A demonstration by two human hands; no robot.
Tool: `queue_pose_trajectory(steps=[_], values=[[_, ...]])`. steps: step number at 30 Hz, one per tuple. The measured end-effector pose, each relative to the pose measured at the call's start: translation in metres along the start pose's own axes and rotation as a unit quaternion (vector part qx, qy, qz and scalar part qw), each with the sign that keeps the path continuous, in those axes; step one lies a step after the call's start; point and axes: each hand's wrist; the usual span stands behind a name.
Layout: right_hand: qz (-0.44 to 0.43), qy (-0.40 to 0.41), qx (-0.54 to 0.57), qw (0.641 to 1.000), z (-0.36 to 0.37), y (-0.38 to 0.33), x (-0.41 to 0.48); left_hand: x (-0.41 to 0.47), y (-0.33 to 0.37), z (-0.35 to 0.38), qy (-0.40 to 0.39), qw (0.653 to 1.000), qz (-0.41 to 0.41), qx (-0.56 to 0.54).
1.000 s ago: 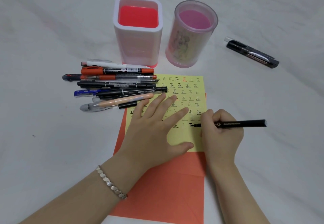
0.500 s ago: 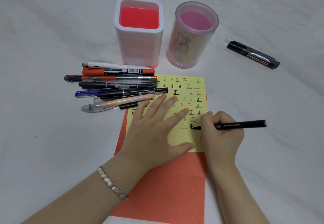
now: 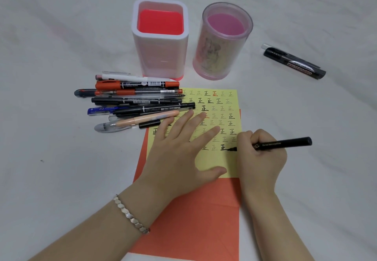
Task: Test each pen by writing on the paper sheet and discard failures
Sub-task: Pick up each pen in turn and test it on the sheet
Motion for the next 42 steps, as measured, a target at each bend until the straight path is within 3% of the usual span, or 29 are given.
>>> queue_pose_trajectory(steps=[11, 16, 19, 22, 27, 30, 35, 38, 42], values=[[0.078, 0.008, 0.084, 0.993, -0.010, -0.012, 0.010, -0.002, -0.002, 0.000, -0.009, 1.000, 0.014, -0.020], [0.079, -0.046, 0.074, 0.993, -0.017, -0.015, 0.015, -0.002, -0.002, -0.012, 0.103, 0.992, 0.069, -0.011], [0.063, -0.057, 0.054, 0.995, -0.021, -0.017, 0.015, -0.002, -0.013, -0.033, 0.148, 0.989, 0.023, 0.013], [0.059, -0.065, 0.053, 0.995, -0.025, -0.020, 0.013, -0.003, -0.032, -0.049, 0.112, 0.990, -0.048, 0.066], [0.039, -0.093, 0.041, 0.994, -0.031, -0.023, 0.008, -0.010, -0.041, -0.059, 0.038, 0.995, -0.080, 0.050], [0.034, -0.103, 0.029, 0.994, -0.036, -0.024, 0.006, -0.011, -0.039, -0.061, 0.032, 0.992, -0.119, 0.041], [0.026, -0.099, 0.029, 0.994, -0.040, -0.027, 0.006, -0.007, -0.037, -0.061, 0.042, 0.993, -0.055, 0.095], [0.017, -0.101, 0.057, 0.993, -0.044, -0.032, 0.006, -0.006, -0.019, -0.065, 0.054, 0.993, -0.100, -0.040], [0.035, -0.108, 0.149, 0.982, -0.050, -0.042, 0.004, -0.010, 0.012, -0.070, 0.053, 0.934, -0.166, -0.312]])
Point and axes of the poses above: each hand's wrist, its own x-axis towards the middle knuckle, its own z-axis out of the palm, y = z × x, and after that the axes turned 9 degrees about -x, right-handed
